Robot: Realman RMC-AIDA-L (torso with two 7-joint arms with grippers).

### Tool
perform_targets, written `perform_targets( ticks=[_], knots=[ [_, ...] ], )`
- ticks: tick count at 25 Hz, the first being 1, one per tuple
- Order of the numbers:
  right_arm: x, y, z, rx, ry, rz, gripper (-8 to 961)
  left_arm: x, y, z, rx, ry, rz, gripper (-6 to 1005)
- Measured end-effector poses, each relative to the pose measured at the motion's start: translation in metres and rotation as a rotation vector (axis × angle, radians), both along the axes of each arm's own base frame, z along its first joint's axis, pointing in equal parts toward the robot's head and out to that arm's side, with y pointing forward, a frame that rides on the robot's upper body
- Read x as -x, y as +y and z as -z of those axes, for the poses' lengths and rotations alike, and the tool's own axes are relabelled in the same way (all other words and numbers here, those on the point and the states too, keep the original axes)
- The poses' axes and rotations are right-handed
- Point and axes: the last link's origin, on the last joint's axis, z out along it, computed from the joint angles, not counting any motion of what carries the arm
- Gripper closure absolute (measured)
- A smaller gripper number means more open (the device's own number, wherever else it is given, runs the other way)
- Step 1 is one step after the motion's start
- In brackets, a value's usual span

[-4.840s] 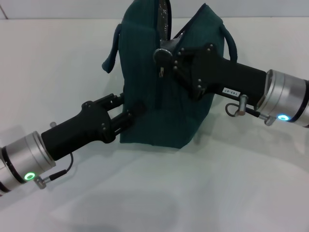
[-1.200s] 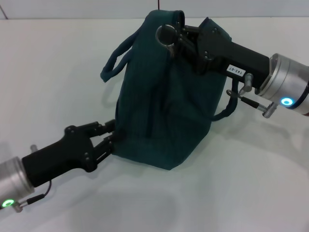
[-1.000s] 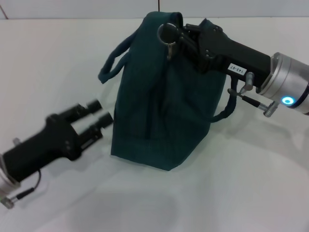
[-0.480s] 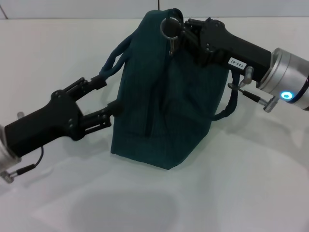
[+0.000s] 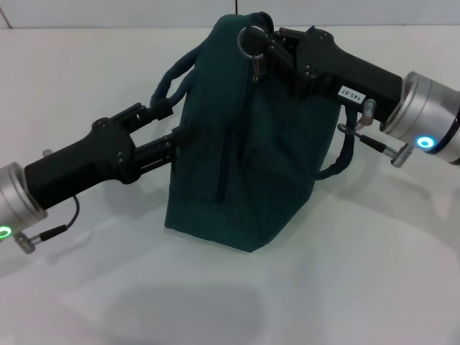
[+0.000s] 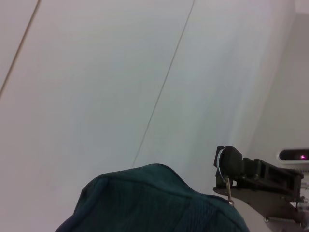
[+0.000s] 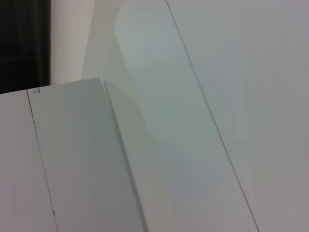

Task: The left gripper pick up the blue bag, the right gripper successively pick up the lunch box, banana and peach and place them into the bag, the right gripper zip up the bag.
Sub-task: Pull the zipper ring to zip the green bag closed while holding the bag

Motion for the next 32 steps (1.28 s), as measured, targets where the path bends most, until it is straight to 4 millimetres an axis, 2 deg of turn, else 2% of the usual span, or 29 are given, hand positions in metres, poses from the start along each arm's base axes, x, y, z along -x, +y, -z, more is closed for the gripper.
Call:
perform_targets(
  ticks=[2,7,18,22,32],
  knots=[
    [0.000,0.000,0.000,0.000,0.001,0.000,888,-0.003,0.002,0.001,0.010,-0.007,0.003,164],
    [0.000,0.000,0.000,-0.001,0.002,0.000,886,-0.011,0.006,0.006,0.044,-0.006,0.038,390],
    [0.000,0.000,0.000,-0.002,0.004,0.000,884,-0.017,0.009,0.008,0.050,0.004,0.068,630],
    [0.001,0.000,0.000,-0.003,0.006,-0.003,883,-0.017,0.009,0.009,0.059,0.012,0.077,854],
    [0.001,-0.001,-0.003,-0.003,0.023,0.003,880,-0.019,0.009,0.011,0.076,0.031,0.096,929]
  ],
)
